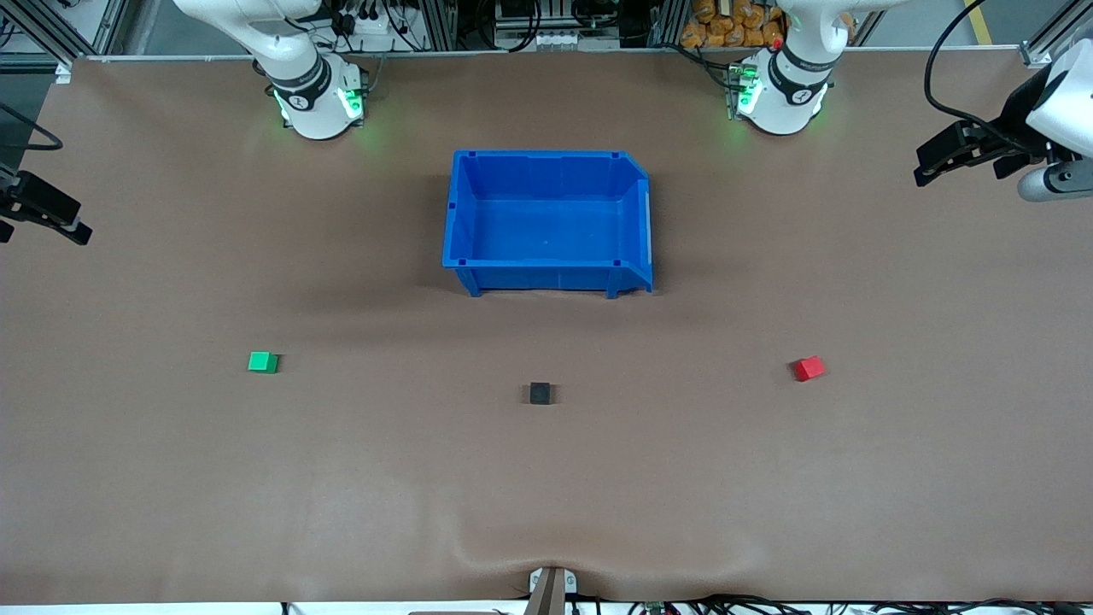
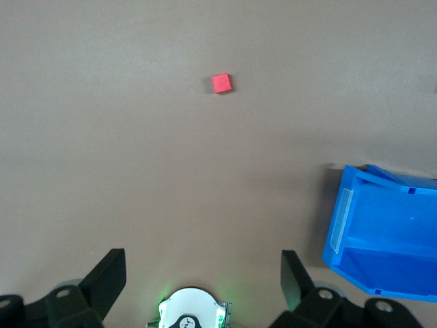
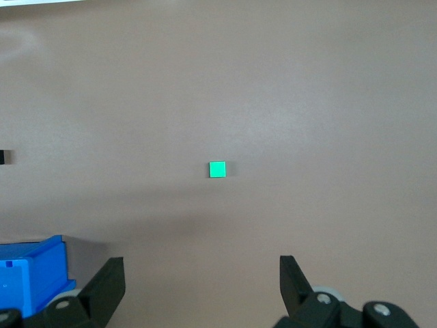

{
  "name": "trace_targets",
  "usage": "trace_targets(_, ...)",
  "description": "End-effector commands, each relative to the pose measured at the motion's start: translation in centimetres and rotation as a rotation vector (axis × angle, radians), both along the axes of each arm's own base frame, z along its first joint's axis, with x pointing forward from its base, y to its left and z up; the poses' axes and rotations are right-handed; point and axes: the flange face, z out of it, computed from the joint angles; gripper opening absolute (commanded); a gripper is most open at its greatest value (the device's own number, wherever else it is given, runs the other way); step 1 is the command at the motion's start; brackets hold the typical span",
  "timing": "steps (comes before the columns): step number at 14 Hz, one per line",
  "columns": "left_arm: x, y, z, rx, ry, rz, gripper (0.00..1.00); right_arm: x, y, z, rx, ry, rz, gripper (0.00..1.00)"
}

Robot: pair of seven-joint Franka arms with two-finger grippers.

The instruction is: Attach green and red cubes to black cube

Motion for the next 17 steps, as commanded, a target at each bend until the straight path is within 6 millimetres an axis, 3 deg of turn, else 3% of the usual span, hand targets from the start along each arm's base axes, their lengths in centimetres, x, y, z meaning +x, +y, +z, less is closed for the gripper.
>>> trace_targets(1, 0.2, 0.1, 0.5, -0.012, -0.003, 0.000, 1.00, 0.0, -0.1, 0.5, -0.004, -0.009, -0.008, 1.00)
trace_targets(8, 0.1, 0.5, 0.8, 0.000, -0.011, 0.004, 1.00, 0.0, 0.3, 1.0, -0.003, -0.018, -0.001, 1.00)
trace_targets(11, -0.2, -1.7, 0.1, 0.004, 0.003, -0.017, 1.00, -0.1, 0.5, 1.0, 0.004, -0.014, 0.002, 1.00)
trace_targets(15, -0.1, -0.8, -0.8, -0.001, 0.027, 0.000, 1.00, -0.1, 0.4, 1.0, 0.001, -0.011, 0.001, 1.00)
trace_targets(17, 0.2, 1.2, -1.6, -0.008, 0.040, 0.039, 1.00, 0.0, 0.3, 1.1, -0.005, -0.020, 0.000, 1.00)
